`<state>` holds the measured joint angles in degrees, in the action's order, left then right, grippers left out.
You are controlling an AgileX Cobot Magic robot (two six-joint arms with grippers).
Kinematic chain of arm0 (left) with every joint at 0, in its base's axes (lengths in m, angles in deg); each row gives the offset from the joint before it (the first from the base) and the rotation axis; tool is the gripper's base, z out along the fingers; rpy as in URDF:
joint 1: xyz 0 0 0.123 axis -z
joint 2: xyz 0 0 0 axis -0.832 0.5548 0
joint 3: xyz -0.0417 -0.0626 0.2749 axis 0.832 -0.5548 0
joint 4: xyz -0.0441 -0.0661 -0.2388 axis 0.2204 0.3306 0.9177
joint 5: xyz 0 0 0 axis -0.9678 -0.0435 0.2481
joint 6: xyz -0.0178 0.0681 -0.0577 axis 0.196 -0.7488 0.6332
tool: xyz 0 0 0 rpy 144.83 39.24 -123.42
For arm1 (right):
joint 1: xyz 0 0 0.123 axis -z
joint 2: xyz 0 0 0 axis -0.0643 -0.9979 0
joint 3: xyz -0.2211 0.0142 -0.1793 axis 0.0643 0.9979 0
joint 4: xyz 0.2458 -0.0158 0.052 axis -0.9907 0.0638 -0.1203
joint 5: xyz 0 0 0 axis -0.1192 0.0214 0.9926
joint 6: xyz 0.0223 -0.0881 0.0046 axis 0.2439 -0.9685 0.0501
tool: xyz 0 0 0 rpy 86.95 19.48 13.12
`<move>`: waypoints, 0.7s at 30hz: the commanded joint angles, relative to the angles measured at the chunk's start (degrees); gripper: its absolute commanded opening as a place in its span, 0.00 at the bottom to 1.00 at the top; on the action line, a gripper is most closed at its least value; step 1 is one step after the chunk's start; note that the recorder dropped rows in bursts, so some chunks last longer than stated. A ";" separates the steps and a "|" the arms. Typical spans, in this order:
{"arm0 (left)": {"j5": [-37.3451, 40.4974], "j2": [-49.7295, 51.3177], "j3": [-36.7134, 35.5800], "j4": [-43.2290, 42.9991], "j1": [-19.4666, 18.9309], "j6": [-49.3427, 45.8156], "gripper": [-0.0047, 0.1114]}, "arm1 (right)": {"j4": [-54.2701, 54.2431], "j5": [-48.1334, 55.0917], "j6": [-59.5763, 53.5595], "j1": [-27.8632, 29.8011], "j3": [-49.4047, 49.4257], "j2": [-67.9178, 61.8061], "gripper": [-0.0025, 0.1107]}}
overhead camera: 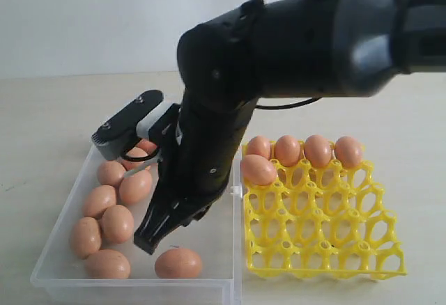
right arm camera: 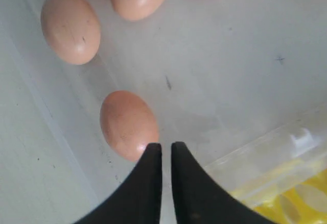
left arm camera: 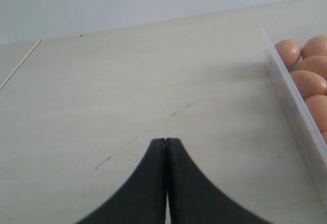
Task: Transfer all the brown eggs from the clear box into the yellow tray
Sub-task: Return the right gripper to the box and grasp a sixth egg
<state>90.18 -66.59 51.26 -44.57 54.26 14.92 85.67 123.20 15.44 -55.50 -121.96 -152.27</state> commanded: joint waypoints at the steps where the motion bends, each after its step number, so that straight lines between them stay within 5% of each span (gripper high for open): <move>1: -0.52 -0.32 0.23 0.14 0.33 0.29 0.04 | -8.20 -6.77 3.55 -0.17 -6.17 -8.51 0.44; 3: -0.52 -0.32 0.23 0.14 0.33 0.29 0.04 | -8.08 -9.48 5.83 -0.17 -9.03 -11.62 0.50; 16: -0.52 -0.32 0.23 0.14 0.33 0.29 0.04 | -8.60 -1.01 8.13 -0.17 -27.95 -29.29 0.49; 19: -0.52 -0.32 0.23 0.14 0.33 0.29 0.04 | -8.33 -1.01 8.13 -0.17 -27.95 -29.29 0.39; 21: -0.52 -0.32 0.23 0.14 0.33 0.29 0.04 | -7.90 -1.01 8.13 -0.17 -27.95 -28.72 0.21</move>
<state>90.18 -66.59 51.26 -44.57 54.26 14.92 77.18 121.92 23.52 -55.60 -149.48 -181.71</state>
